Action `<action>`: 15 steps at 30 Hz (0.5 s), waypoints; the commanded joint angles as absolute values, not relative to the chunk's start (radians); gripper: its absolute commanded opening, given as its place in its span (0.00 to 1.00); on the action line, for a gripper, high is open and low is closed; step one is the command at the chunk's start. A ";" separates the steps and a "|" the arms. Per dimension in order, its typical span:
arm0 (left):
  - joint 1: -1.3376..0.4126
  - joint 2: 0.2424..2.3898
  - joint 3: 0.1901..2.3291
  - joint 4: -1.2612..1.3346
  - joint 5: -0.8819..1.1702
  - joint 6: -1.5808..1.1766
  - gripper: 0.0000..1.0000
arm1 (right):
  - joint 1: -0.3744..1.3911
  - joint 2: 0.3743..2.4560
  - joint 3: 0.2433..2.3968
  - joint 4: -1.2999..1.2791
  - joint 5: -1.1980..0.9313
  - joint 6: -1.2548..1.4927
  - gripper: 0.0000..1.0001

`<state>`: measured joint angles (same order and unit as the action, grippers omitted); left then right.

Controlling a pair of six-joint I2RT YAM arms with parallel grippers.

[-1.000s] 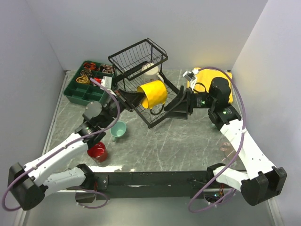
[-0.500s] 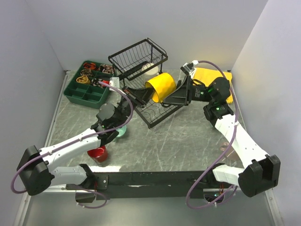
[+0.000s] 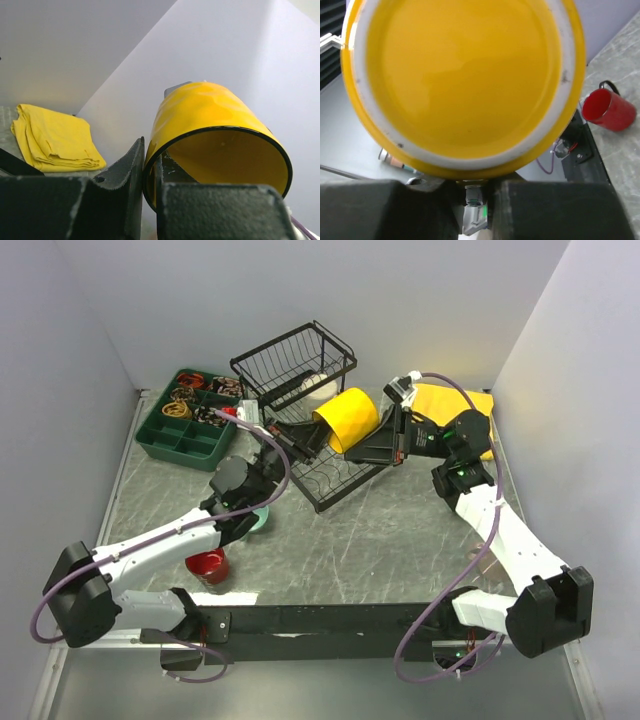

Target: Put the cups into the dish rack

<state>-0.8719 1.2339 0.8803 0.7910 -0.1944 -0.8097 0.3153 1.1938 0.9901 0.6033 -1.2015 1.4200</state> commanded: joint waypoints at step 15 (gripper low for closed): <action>-0.887 0.985 0.825 0.513 -0.182 -0.787 0.87 | 0.163 1.230 1.006 0.604 -1.236 1.223 0.00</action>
<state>-0.8806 1.1126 0.8619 0.6357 -0.1459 -0.8127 0.2001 1.2118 0.9890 0.5552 -1.2644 1.2739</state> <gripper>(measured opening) 0.808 0.231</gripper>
